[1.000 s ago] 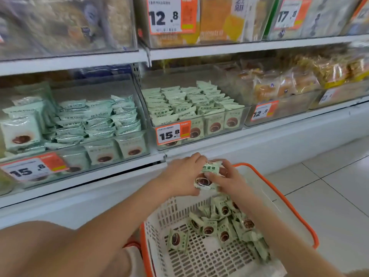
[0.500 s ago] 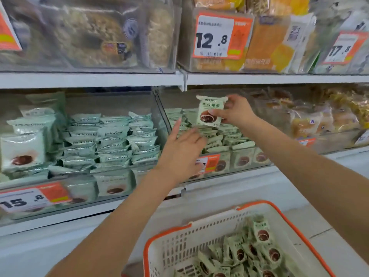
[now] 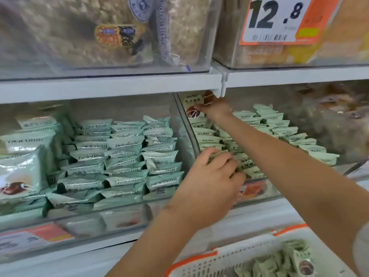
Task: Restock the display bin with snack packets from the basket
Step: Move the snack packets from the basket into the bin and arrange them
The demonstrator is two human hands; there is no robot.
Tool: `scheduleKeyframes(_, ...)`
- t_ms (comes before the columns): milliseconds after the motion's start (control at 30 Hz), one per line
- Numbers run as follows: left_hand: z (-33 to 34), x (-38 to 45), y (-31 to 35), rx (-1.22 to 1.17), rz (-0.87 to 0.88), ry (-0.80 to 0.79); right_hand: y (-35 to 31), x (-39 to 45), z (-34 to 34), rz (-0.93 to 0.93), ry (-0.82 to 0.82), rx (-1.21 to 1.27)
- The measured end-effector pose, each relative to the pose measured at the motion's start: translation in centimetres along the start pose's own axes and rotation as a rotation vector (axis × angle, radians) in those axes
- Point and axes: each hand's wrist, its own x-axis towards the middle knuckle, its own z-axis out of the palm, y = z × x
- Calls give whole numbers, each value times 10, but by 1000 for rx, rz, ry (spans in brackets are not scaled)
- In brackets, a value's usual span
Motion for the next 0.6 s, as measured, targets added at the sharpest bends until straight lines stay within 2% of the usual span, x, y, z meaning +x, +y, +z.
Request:
scheduleKeyframes(133,0,-2,0,22,-2,-5,1,-2,-2,5,30,-5)
scheduleKeyframes(300,0,-4,-2,43,15,18,-1,-46,-41,-72,136,140)
scheduleKeyframes(467,-5,-3,5,14,-18,55,52,-172,-90,-233,444,360)
scheduleKeyframes(600,-12,-6,36,-86,44,191,117,-276,-109,-137,826,468)
